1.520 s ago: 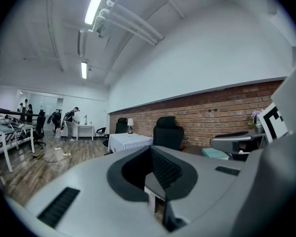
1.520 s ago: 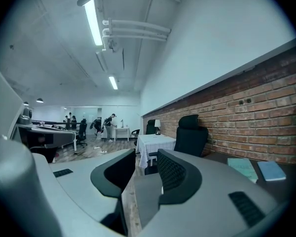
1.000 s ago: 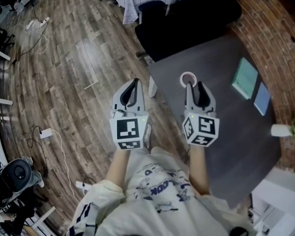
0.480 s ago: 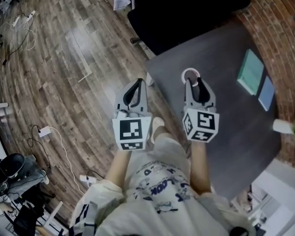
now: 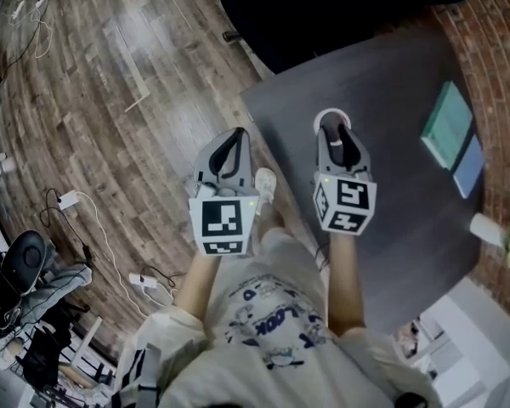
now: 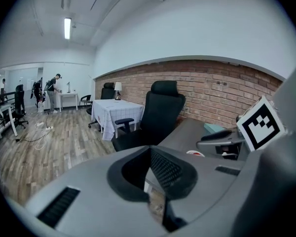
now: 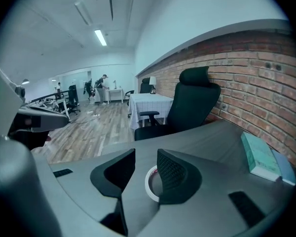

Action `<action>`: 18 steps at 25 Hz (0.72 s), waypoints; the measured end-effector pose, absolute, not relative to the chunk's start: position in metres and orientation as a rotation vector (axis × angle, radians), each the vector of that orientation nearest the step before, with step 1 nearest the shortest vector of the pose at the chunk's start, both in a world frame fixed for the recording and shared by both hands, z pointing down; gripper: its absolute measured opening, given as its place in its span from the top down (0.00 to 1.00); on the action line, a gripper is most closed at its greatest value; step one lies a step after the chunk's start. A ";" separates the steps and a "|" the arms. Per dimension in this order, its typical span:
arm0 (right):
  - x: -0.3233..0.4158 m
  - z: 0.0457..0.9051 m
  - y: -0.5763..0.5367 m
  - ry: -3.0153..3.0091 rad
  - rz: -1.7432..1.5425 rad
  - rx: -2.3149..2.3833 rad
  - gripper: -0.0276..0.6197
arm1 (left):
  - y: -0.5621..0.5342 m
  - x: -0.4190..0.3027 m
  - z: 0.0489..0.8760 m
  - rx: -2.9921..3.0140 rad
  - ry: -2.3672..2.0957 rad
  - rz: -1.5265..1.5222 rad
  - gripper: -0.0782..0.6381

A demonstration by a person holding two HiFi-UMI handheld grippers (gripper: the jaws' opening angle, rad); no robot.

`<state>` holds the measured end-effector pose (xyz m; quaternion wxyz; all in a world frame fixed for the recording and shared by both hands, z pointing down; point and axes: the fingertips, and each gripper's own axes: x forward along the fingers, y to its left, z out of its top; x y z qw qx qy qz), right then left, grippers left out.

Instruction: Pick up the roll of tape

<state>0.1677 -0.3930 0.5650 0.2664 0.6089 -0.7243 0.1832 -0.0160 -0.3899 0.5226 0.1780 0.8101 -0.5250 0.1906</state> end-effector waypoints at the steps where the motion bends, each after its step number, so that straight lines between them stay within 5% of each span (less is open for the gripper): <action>1: 0.173 0.577 -0.389 -1.944 0.509 1.623 0.77 | -0.386 -0.011 0.532 2.282 -1.482 0.554 0.89; 18: 0.166 0.655 -0.398 -1.830 0.625 1.337 0.77 | -0.394 -0.011 0.604 2.131 -1.458 0.660 0.89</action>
